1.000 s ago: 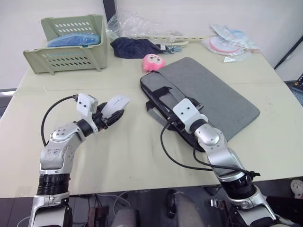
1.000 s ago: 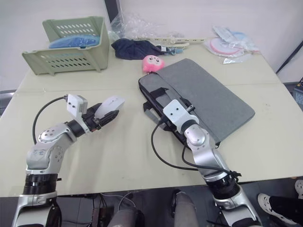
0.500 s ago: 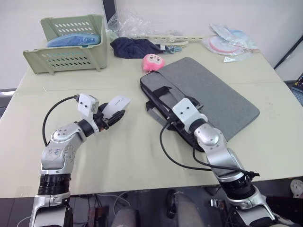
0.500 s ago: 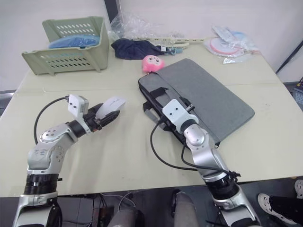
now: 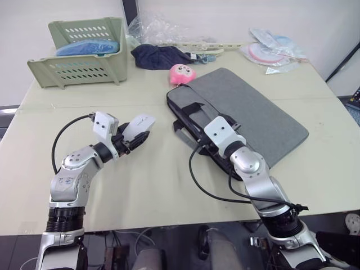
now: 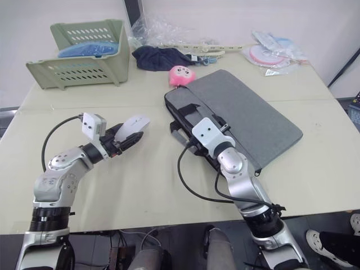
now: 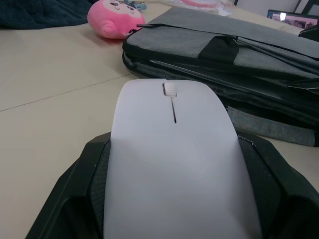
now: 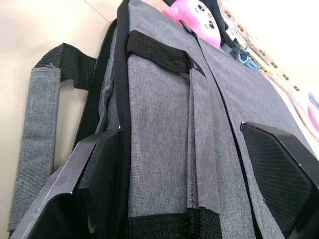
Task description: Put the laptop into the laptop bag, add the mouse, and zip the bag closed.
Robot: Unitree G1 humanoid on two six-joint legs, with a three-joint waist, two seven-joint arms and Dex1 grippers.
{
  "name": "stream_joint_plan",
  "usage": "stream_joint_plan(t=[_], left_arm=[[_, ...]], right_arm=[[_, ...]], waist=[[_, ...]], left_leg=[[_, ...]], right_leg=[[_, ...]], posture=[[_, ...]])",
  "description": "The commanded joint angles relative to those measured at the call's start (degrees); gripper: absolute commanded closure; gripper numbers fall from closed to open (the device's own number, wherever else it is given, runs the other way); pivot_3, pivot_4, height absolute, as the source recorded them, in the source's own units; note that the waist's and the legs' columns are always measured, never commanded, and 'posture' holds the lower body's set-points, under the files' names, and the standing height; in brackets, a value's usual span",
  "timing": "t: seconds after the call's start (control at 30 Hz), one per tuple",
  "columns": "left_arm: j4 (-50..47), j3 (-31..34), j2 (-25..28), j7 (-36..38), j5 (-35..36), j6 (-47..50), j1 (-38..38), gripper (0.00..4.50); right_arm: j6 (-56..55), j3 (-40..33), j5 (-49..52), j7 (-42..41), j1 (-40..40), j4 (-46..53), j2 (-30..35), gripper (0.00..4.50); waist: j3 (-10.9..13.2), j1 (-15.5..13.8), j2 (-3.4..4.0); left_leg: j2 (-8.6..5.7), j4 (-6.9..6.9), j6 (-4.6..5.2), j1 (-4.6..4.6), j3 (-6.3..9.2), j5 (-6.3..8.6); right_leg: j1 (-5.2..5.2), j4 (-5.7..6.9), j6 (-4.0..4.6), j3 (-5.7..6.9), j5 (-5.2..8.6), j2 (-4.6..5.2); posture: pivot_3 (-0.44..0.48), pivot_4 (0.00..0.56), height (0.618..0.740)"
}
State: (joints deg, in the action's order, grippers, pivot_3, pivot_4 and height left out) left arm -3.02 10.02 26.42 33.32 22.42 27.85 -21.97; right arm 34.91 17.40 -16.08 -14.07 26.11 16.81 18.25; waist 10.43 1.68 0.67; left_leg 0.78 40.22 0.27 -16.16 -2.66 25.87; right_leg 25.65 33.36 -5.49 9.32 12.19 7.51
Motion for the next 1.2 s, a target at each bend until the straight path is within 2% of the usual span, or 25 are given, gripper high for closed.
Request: stream_joint_plan(t=[0.03,0.1,0.23,0.73,1.2], left_arm=[[-2.5,-0.1,-0.2,-0.2,0.6,-0.2,0.0,1.66],[-2.6,-0.2,-0.3,-0.2,0.7,-0.1,0.0,1.66],[-2.8,-0.1,-0.4,-0.3,0.6,-0.1,0.1,1.66],[-3.2,-1.0,-0.7,-0.2,0.5,0.0,0.3,1.66],[-0.9,-4.8,-3.5,-0.1,-0.3,-1.6,-3.1,1.66]], right_arm=[[-1.0,-0.6,-0.5,-0.6,0.5,3.5,-0.4,1.83],[-1.0,-0.6,-0.6,-0.7,0.5,3.4,-0.5,2.80],[-0.8,-0.8,-0.6,-1.1,0.4,3.6,-0.7,4.48],[0.7,-1.2,-0.1,-2.3,1.0,4.6,-1.0,4.48],[18.0,-6.3,6.5,-12.3,13.9,10.2,3.4,4.48]], waist=[[0.0,0.0,0.00],[0.0,0.0,0.00],[0.0,-0.1,0.00],[0.0,-0.1,0.00],[0.0,0.0,0.04]], left_leg=[[0.00,0.00,0.00,0.00,0.00,0.00],[0.00,0.00,0.00,0.00,0.00,0.00],[-0.02,0.01,0.00,0.00,0.03,0.00],[-0.01,0.00,0.00,0.00,0.02,0.00],[-0.01,0.00,0.00,0.00,0.01,0.00]], right_leg=[[0.00,0.00,0.00,0.00,0.00,0.00],[0.00,0.00,0.00,0.00,0.00,0.00],[0.00,-0.01,0.00,0.00,0.00,0.02],[0.00,-0.01,0.00,0.01,0.00,0.01],[0.00,-0.02,0.00,0.01,0.00,-0.01]], posture=[[0.000,0.150,0.740],[0.000,0.150,0.740],[0.000,0.150,0.740],[0.000,0.150,0.740],[0.000,0.150,0.740]])
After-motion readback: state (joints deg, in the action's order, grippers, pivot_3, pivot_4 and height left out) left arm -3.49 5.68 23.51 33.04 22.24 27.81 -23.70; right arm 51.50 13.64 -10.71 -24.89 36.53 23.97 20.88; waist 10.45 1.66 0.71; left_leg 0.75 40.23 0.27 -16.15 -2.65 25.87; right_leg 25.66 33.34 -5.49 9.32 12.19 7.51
